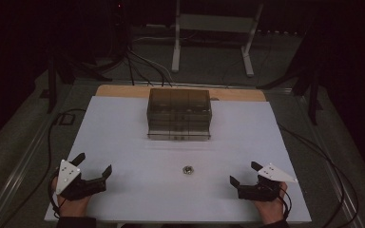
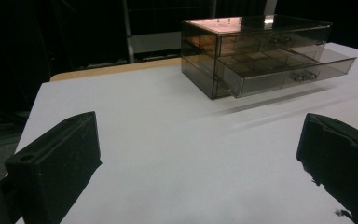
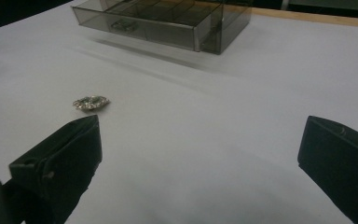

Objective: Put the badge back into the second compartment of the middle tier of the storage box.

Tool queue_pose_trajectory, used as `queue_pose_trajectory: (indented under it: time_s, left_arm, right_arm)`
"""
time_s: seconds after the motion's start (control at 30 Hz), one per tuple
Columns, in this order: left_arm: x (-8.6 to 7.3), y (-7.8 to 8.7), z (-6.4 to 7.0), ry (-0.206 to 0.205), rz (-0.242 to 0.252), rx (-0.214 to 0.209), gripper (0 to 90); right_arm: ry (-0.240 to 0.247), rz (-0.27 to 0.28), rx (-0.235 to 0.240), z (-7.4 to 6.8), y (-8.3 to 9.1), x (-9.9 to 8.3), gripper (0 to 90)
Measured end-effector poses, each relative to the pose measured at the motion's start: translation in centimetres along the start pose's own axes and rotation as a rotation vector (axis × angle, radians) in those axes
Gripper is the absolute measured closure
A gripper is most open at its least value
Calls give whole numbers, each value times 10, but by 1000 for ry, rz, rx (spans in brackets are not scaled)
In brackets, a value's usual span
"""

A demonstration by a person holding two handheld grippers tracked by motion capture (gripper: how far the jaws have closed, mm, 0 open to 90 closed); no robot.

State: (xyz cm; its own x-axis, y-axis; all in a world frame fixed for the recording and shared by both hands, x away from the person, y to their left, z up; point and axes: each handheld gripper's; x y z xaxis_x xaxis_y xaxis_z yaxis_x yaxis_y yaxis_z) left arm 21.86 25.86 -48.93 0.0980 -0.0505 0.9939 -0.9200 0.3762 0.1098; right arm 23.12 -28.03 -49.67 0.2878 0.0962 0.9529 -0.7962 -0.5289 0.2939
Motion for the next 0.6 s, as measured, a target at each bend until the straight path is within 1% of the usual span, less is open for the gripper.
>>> queue_pose_trajectory:
  time_s: [0.23, 0.4, 0.47, 0.6]
  left_arm:
    - [0, 0, 0, 1, 2, 0, 3]
    - [0, 0, 0, 2, 3, 0, 3]
    - [0, 0, 0, 2, 2, 0, 3]
    - [0, 0, 0, 1, 3, 0, 3]
  right_arm:
    - [6, -15, 9, -4, -7, 1, 0]
    - [6, -26, 17, -7, -13, 3, 0]
    - [-2, -26, 20, -8, -14, 4, 0]
    - [1, -42, 24, -11, -19, 5, 0]
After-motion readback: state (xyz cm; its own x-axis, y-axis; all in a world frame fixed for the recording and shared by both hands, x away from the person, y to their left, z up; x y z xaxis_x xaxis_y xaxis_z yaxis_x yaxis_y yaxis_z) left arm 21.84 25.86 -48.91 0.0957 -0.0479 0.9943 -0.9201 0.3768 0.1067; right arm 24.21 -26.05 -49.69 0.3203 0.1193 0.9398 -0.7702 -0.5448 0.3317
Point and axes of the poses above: each handheld gripper's, and its own axes: y roughly backward along the jaws, x roughly out of its top, z roughly to its right, and after that the axes turned 10 degrees about z, right-handed
